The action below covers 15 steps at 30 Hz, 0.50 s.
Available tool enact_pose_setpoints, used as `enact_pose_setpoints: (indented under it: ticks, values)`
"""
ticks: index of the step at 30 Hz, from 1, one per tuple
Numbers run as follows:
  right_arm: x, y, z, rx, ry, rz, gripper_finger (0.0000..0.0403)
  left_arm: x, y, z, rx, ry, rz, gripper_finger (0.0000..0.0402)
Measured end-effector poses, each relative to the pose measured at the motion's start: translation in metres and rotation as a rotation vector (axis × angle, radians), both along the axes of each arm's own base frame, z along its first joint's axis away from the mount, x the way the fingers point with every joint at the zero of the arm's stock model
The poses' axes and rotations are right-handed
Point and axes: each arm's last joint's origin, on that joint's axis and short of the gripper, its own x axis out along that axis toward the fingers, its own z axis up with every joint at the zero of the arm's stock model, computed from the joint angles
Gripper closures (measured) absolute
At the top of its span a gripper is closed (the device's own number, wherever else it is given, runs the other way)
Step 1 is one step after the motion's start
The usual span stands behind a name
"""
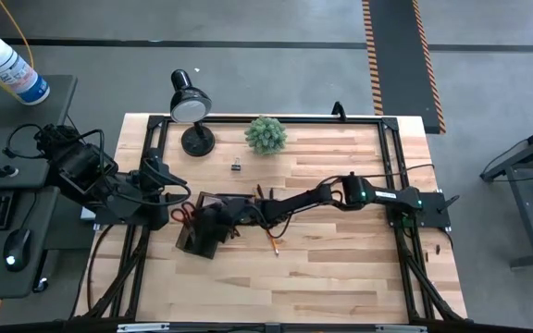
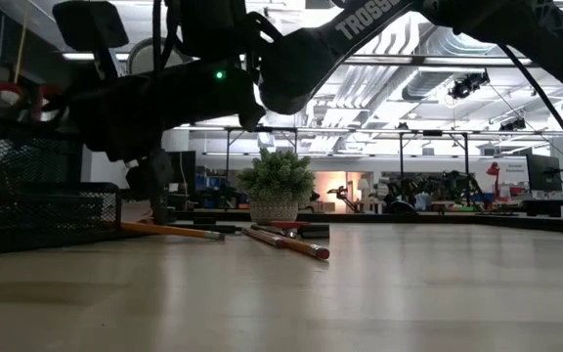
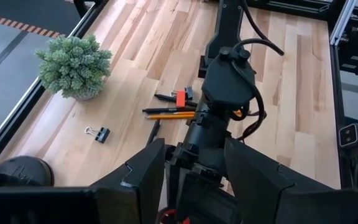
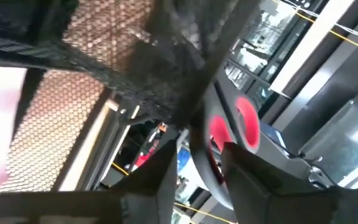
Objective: Pick and place office supplies into organizer
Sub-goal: Put the black scissors into the desk organizer
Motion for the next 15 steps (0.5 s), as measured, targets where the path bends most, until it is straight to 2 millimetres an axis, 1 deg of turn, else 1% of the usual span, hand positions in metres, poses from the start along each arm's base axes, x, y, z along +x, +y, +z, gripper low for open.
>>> enact_pose_setpoints:
  ticks: [5, 15]
  values:
    - [-0.0004, 0.0037, 0.0041, 0.004, -0.043, -0.042, 0.0270, 0.0000, 0.0001, 0.0000, 0.001, -0.001, 0.001, 0.0247]
    - [-0.0012, 0.0066, 0.0012, 0.001, -0.012, -0.067, 0.0273, 0.0000, 0.0001, 0.0001, 0.004, -0.002, 0.003, 0.0247]
